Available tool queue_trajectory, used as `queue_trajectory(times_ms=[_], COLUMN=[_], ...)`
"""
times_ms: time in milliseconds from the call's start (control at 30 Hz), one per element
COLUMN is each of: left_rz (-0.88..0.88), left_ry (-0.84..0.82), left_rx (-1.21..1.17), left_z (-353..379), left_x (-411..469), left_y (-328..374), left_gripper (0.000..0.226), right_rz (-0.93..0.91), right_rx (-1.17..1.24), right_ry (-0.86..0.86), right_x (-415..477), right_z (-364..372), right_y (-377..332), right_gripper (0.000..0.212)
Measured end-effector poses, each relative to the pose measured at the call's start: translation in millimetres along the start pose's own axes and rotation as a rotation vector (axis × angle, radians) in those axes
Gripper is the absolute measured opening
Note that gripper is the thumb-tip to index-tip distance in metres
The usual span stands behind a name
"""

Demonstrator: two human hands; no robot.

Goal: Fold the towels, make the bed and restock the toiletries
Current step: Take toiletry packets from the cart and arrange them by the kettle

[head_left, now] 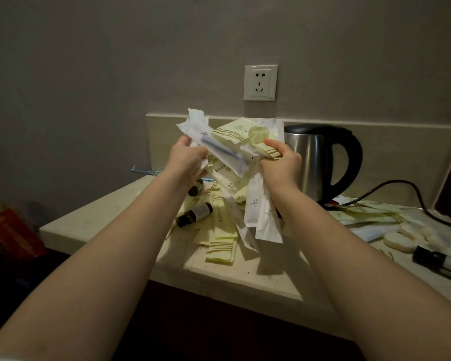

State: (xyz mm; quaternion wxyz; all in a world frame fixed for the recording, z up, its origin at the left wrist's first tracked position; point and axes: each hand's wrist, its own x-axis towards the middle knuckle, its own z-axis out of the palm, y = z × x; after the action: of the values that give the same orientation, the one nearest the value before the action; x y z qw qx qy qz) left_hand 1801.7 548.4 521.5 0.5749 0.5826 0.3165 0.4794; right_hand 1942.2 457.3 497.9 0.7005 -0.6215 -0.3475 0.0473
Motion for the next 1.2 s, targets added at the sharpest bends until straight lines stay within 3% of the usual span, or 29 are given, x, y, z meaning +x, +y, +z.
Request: queue_trajectory(times_ms=[233, 333, 500, 633, 800, 1200], left_rz=[0.007, 0.017, -0.208, -0.315, -0.251, -0.138], left_ry=[0.026, 0.058, -0.098, -0.112, -0.213, -0.281], left_rx=[-0.044, 0.002, -0.237, -0.458, -0.637, -0.683], left_z=[6, 19, 56, 57, 58, 54], left_x=[11, 6, -9, -16, -23, -37], left_y=[4, -5, -42, -69, -67, -53], left_gripper=[0.072, 0.069, 0.067, 0.058, 0.053, 0.055], right_rz=[-0.060, -0.051, 0.036, 0.059, 0.018, -0.040], right_rx=[0.060, 0.060, 0.029, 0.024, 0.078, 0.096], right_ry=[0.099, 0.048, -0.018, -0.035, -0.036, -0.065], right_x=[15, 12, -15, -24, -26, -33], right_z=[-12, -8, 15, 13, 13, 14], right_y=[-17, -15, 18, 41, 43, 26], right_gripper=[0.038, 0.038, 0.033, 0.035, 0.032, 0.031])
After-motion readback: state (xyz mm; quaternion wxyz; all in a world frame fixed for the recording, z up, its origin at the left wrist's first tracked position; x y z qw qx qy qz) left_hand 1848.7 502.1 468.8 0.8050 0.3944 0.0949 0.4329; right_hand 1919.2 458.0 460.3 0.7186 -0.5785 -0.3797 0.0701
